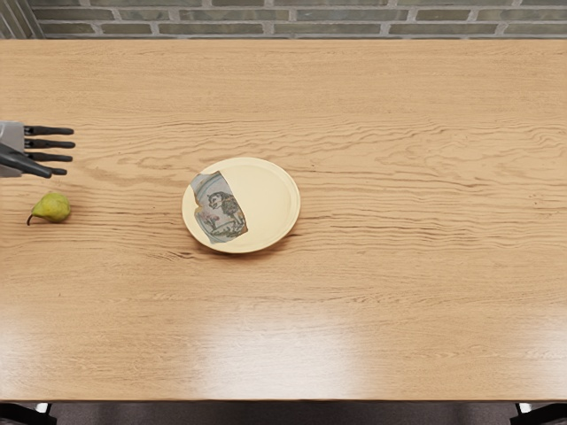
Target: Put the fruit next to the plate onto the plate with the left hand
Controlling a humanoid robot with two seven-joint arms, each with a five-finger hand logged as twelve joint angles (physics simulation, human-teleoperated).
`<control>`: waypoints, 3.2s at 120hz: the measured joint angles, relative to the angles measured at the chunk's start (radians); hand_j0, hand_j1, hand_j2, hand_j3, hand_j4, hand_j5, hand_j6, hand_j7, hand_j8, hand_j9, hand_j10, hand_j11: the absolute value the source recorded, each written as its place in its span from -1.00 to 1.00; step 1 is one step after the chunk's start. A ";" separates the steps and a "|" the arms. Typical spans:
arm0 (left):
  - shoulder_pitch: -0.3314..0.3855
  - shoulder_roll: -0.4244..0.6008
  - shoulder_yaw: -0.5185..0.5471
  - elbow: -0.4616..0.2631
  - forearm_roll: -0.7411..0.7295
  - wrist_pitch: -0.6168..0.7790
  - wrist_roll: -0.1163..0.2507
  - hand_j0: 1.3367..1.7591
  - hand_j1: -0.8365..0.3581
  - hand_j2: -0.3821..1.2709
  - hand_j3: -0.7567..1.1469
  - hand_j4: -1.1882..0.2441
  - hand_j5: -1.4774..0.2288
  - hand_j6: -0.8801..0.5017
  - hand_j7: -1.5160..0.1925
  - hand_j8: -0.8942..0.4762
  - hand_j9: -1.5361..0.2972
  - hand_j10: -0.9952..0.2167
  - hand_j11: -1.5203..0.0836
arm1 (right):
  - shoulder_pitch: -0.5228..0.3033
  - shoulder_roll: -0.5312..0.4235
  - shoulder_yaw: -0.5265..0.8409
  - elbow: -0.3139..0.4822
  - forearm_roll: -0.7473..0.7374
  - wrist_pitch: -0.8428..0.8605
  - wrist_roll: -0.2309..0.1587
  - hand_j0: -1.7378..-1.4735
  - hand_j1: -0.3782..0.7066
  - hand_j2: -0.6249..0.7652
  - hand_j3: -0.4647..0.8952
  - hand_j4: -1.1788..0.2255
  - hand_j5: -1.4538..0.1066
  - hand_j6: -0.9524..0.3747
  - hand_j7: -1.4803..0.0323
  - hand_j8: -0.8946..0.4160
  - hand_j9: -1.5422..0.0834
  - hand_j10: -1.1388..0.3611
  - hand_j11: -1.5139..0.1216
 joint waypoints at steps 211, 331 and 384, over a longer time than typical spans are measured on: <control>0.081 -0.051 0.000 -0.429 1.138 0.429 0.000 0.52 0.94 -0.53 -0.20 0.62 0.70 0.23 0.74 0.26 0.64 0.60 0.86 | -0.006 0.000 0.000 -0.001 0.000 -0.003 0.000 -0.40 -0.95 -0.10 -0.32 0.68 0.86 0.43 0.96 0.36 0.90 0.52 0.85; 0.144 -0.117 0.063 -0.432 1.272 0.612 0.000 0.52 0.18 -0.43 -0.20 0.09 0.11 -0.32 0.16 -0.29 0.10 -0.03 0.24 | -0.006 0.000 0.000 -0.001 0.000 -0.003 0.000 -0.40 -0.95 -0.10 -0.32 0.68 0.86 0.43 0.96 0.36 0.90 0.52 0.85; 0.153 -0.115 0.067 -0.430 1.272 0.612 0.000 0.52 -0.06 -0.38 -0.20 -0.09 -0.08 -0.47 -0.04 -0.48 -0.08 -0.24 0.03 | -0.006 0.000 0.000 -0.001 0.000 -0.003 0.000 -0.40 -0.95 -0.10 -0.32 0.68 0.86 0.43 0.96 0.36 0.90 0.52 0.85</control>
